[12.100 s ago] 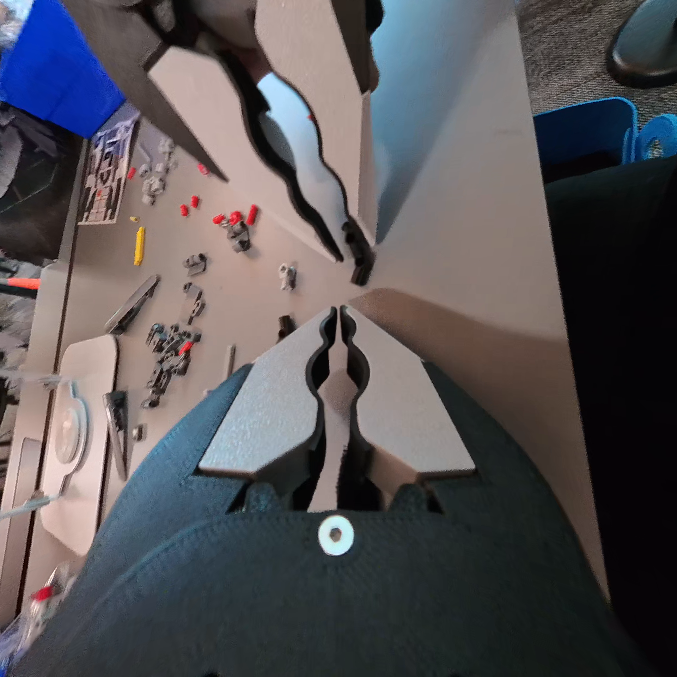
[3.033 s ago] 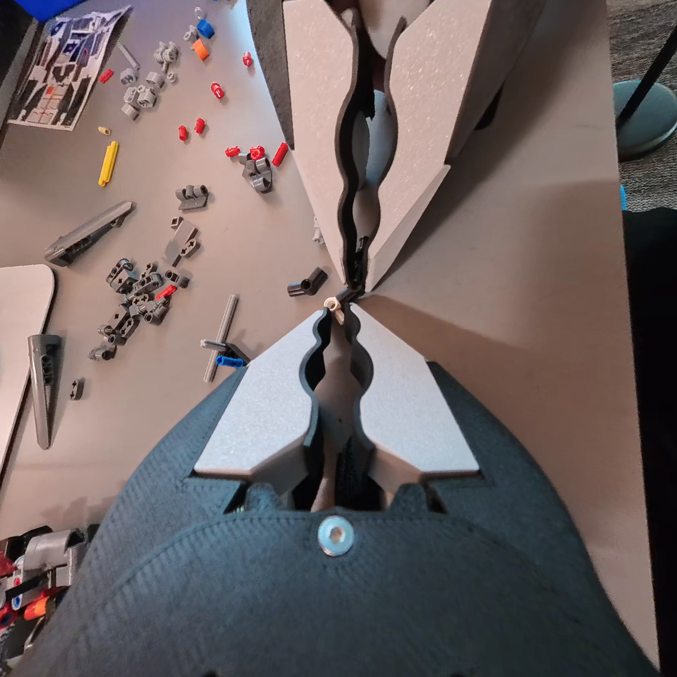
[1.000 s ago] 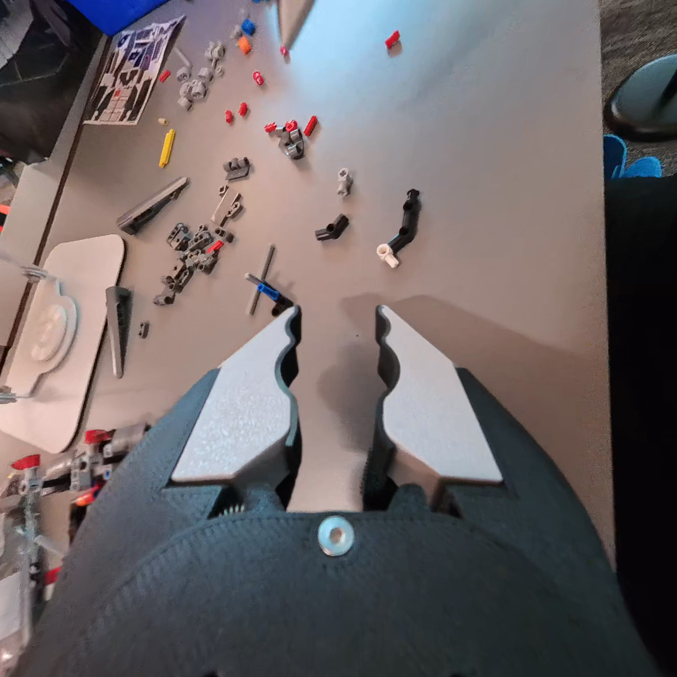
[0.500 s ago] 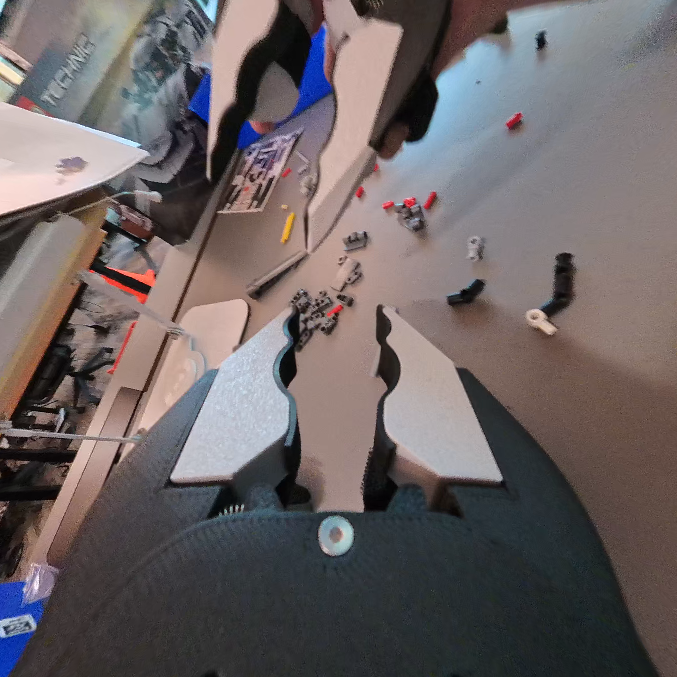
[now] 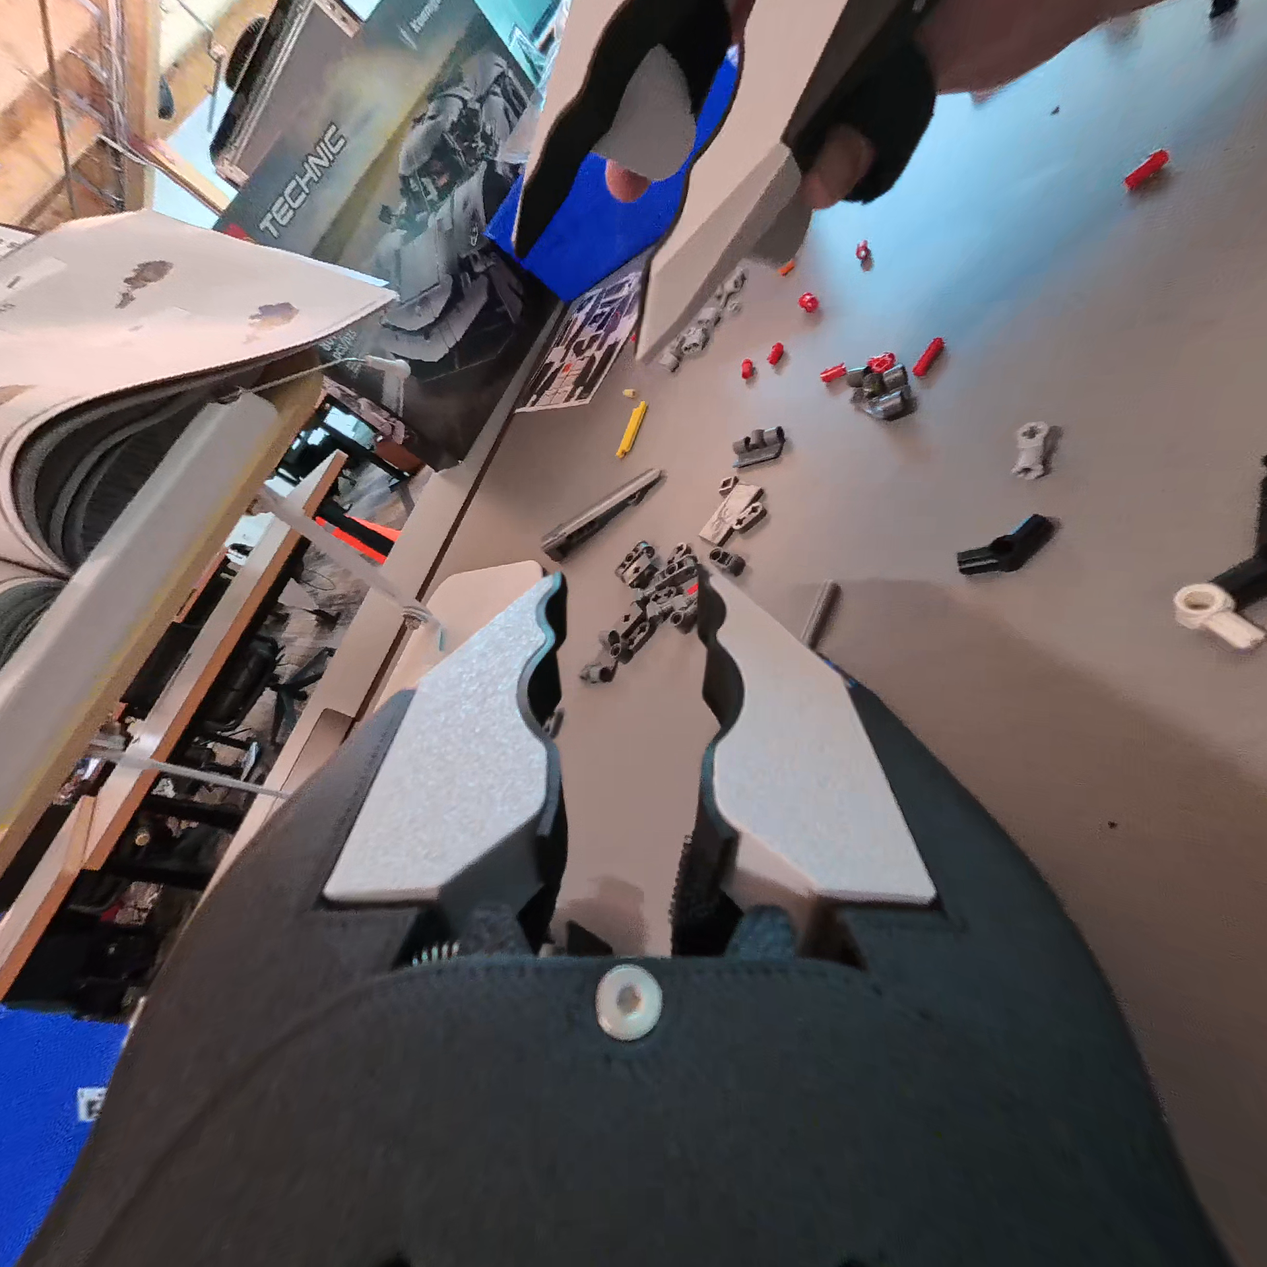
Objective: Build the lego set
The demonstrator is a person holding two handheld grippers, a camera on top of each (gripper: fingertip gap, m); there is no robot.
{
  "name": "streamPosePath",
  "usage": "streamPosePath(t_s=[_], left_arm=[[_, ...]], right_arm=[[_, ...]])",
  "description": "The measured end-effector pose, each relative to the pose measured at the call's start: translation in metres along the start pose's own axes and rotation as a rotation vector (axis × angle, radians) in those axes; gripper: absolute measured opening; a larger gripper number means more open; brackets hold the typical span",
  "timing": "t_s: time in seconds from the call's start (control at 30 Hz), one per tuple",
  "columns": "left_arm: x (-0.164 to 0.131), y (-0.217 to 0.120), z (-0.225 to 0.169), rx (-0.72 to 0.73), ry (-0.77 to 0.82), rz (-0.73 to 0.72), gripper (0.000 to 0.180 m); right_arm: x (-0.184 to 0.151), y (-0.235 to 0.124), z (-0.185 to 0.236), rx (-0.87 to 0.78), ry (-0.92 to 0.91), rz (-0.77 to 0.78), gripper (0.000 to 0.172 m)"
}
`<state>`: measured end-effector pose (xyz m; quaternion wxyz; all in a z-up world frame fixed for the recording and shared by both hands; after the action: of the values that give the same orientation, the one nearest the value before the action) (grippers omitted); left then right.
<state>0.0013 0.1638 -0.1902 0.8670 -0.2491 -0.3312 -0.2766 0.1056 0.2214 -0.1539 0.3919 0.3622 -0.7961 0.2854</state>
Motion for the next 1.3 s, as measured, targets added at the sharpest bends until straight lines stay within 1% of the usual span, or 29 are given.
streamPosePath(t_s=[0.13, 0.17, 0.23, 0.3, 0.37, 0.4, 0.53, 0.6, 0.7, 0.8, 0.87, 0.93, 1.3], left_arm=[[-0.006, 0.0, 0.003, -0.008, -0.05, 0.012, 0.036], [-0.008, 0.0, 0.002, -0.024, -0.081, 0.017, 0.033], [-0.006, 0.002, -0.003, -0.071, -0.155, 0.006, 0.032], [-0.007, 0.002, -0.005, -0.087, -0.164, 0.01, 0.03], [-0.008, 0.0, -0.006, -0.112, -0.18, 0.011, 0.024], [-0.01, -0.001, -0.004, -0.111, -0.201, 0.017, 0.024], [-0.017, -0.005, 0.0, -0.134, -0.244, 0.021, 0.019], [-0.017, -0.008, -0.001, -0.162, -0.255, 0.018, 0.012], [-0.01, -0.011, -0.001, -0.17, -0.265, -0.008, 0.01], [-0.005, -0.011, -0.007, -0.185, -0.247, -0.02, 0.011], [-0.003, -0.011, -0.012, -0.189, -0.216, -0.019, 0.008], [0.0, -0.01, -0.016, -0.195, -0.205, -0.023, 0.003], [0.005, -0.012, -0.022, -0.219, -0.214, -0.057, 0.0]], right_arm=[[-0.001, 0.0, 0.002, -0.006, -0.035, 0.001, 0.054], [-0.001, 0.0, 0.004, 0.014, -0.034, -0.009, 0.047], [-0.003, 0.0, 0.008, 0.058, -0.009, -0.025, 0.043], [-0.006, 0.001, 0.006, 0.062, 0.014, -0.02, 0.039], [-0.006, -0.001, 0.005, 0.072, 0.028, -0.028, 0.035], [-0.005, -0.002, 0.005, 0.079, 0.039, -0.035, 0.031], [0.0, -0.003, 0.017, 0.182, 0.083, -0.075, 0.017], [0.002, -0.005, 0.028, 0.256, 0.092, -0.085, 0.011], [0.001, -0.005, 0.04, 0.331, 0.076, -0.068, 0.003], [-0.002, -0.005, 0.05, 0.381, 0.058, -0.046, 0.0], [-0.001, -0.01, 0.06, 0.475, 0.077, -0.042, 0.0], [0.003, -0.014, 0.066, 0.527, 0.083, -0.049, 0.0], [-0.001, -0.019, 0.09, 0.655, 0.058, 0.003, 0.0]])
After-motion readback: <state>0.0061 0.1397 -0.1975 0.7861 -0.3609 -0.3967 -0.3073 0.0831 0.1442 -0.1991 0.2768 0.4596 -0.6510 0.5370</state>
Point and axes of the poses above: each gripper's, where its closed fingertips meet, y out along the fingers, x out of its top, z = x × y across the jaws, the point moved 2 cm from there along -y, back along the fingers, and after that the axes turned 2 degrees about -z, right-handed, at the moved point
